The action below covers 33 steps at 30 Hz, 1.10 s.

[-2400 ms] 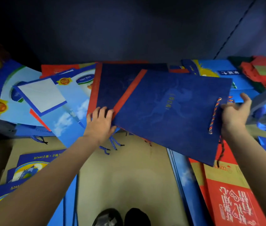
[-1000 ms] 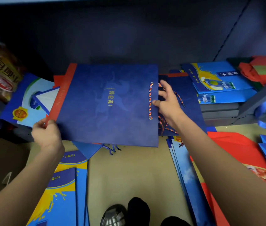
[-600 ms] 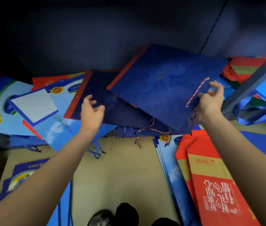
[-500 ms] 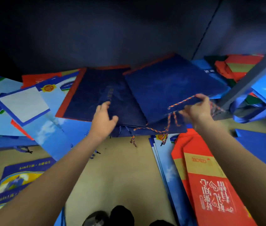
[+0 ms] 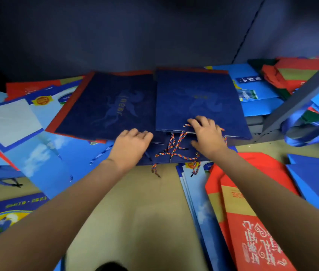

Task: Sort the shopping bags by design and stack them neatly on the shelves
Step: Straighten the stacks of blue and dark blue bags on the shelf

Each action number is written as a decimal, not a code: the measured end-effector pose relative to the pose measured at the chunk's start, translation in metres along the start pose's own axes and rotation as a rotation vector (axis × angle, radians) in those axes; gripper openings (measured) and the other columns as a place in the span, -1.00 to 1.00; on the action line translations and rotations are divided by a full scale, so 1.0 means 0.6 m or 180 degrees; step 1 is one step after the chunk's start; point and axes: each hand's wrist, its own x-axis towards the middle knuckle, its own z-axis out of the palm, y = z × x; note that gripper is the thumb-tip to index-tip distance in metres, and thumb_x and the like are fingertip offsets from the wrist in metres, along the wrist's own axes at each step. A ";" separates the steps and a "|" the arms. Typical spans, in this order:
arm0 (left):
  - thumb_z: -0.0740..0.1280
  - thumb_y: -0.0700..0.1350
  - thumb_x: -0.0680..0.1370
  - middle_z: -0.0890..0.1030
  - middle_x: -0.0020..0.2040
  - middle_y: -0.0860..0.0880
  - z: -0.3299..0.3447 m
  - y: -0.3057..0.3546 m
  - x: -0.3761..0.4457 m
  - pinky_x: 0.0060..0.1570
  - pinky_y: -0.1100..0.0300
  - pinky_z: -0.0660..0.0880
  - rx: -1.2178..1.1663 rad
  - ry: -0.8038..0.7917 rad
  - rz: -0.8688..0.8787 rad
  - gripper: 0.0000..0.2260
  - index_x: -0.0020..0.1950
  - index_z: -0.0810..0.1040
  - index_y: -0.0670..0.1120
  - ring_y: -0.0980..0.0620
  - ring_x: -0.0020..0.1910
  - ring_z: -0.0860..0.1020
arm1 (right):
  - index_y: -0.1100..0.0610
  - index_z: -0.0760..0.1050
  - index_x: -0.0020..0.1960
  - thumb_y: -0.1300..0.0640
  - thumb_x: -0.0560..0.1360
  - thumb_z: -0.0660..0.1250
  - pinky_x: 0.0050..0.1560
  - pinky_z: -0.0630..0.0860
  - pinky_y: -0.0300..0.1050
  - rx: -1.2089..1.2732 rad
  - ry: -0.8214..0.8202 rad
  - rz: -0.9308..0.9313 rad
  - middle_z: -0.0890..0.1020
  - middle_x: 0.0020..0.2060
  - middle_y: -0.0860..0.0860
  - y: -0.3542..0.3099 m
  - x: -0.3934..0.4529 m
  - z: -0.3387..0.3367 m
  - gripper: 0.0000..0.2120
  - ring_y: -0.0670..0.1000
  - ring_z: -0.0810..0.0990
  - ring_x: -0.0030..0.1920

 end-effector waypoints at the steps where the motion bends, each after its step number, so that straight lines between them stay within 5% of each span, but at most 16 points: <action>1: 0.53 -0.30 0.13 0.64 -0.33 -0.03 -0.002 -0.019 -0.021 -0.36 0.18 0.44 -0.0001 0.0144 -0.0007 -0.69 -0.18 0.60 -0.13 -0.06 -0.39 0.54 | 0.04 0.20 0.45 0.22 0.49 0.28 0.30 0.25 0.09 -0.0217 0.0037 -0.0079 0.28 0.39 0.07 -0.001 0.010 -0.002 -0.43 0.18 0.27 0.35; 4: 0.23 -0.22 0.34 0.62 -0.25 -0.05 -0.010 -0.076 -0.106 -0.18 0.10 0.31 -0.0041 0.0394 -0.0154 -0.80 -0.07 0.49 -0.12 -0.10 -0.28 0.52 | 0.11 0.34 0.35 0.34 0.48 0.19 0.16 0.38 0.11 -0.0234 0.0274 -0.0093 0.43 0.24 0.15 0.001 0.029 -0.022 -0.55 0.25 0.42 0.22; 8: 0.15 -0.15 0.36 0.54 0.04 -0.15 -0.007 -0.113 -0.216 -0.04 -0.03 0.35 -0.0464 0.0244 -0.1204 -0.75 0.04 0.37 -0.07 -0.17 -0.01 0.39 | 0.19 0.46 0.25 0.45 0.40 0.19 0.10 0.44 0.13 0.0441 0.0562 -0.0128 0.50 0.11 0.24 -0.009 0.035 -0.072 -0.54 0.30 0.48 0.14; 12: 0.31 -0.27 0.52 0.37 0.22 -0.29 -0.031 -0.113 -0.249 0.15 0.01 0.32 -0.2023 0.0606 -0.3038 -0.76 0.18 0.43 -0.23 -0.23 0.03 0.44 | 0.16 0.45 0.25 0.42 0.41 0.23 0.14 0.44 0.05 0.0153 -0.0389 -0.0444 0.46 0.15 0.19 -0.021 0.005 -0.067 -0.57 0.24 0.47 0.18; 15: 0.19 -0.29 0.59 0.42 0.10 -0.23 -0.055 -0.115 -0.235 -0.06 0.17 0.45 -0.3841 0.1103 -0.4027 -0.85 0.15 0.33 -0.16 -0.02 -0.23 0.50 | 0.12 0.39 0.32 0.25 0.45 0.32 0.18 0.43 -0.03 -0.0082 -0.1325 -0.0378 0.45 0.24 0.15 -0.046 -0.023 -0.043 -0.55 0.18 0.45 0.23; 18: 0.17 -0.29 0.60 0.45 -0.04 -0.16 -0.063 -0.115 -0.209 -0.16 0.28 0.45 -0.4991 0.1204 -0.4725 -0.82 0.13 0.23 -0.10 0.09 -0.25 0.46 | 0.14 0.27 0.42 0.18 0.48 0.32 0.27 0.34 -0.06 0.0362 -0.1082 -0.0390 0.40 0.31 0.19 -0.106 -0.023 -0.038 -0.46 0.17 0.37 0.31; 21: 0.25 -0.21 0.57 0.41 -0.27 -0.04 -0.068 -0.112 -0.186 -0.24 0.27 0.44 -0.5460 0.0969 -0.5294 -0.91 0.01 0.35 -0.08 0.12 -0.31 0.40 | 0.10 0.21 0.45 0.18 0.49 0.33 0.23 0.30 -0.09 0.1016 -0.0880 -0.0409 0.38 0.29 0.22 -0.179 -0.019 -0.037 -0.43 0.21 0.35 0.31; 23: 0.27 -0.18 0.57 0.44 -0.28 -0.02 -0.078 -0.105 -0.170 -0.26 0.28 0.45 -0.5760 0.0786 -0.5254 -0.91 -0.12 0.40 -0.06 0.13 -0.31 0.43 | 0.07 0.18 0.46 0.16 0.49 0.34 0.23 0.29 -0.12 0.1201 -0.1078 -0.0454 0.36 0.32 0.20 -0.211 -0.020 -0.029 -0.40 0.19 0.33 0.34; 27: 0.14 -0.32 0.60 0.59 -0.11 0.03 -0.101 -0.092 -0.149 -0.26 0.19 0.61 -0.6252 0.1086 -0.4599 -0.81 0.10 0.39 -0.06 0.06 -0.18 0.59 | 0.05 0.17 0.47 0.12 0.50 0.34 0.26 0.29 -0.13 0.1717 -0.1057 -0.0212 0.39 0.34 0.11 -0.228 -0.021 -0.016 -0.40 0.11 0.35 0.34; 33: 0.15 -0.30 0.58 0.68 -0.04 0.08 -0.124 -0.150 -0.251 -0.14 0.21 0.61 -0.6943 0.1413 -0.3811 -0.73 0.10 0.50 0.03 0.12 -0.08 0.65 | 0.04 -0.07 0.52 0.11 0.57 0.25 0.20 0.47 0.06 0.5238 -0.0685 0.1405 0.31 0.38 0.07 -0.254 -0.015 -0.056 -0.34 0.17 0.44 0.25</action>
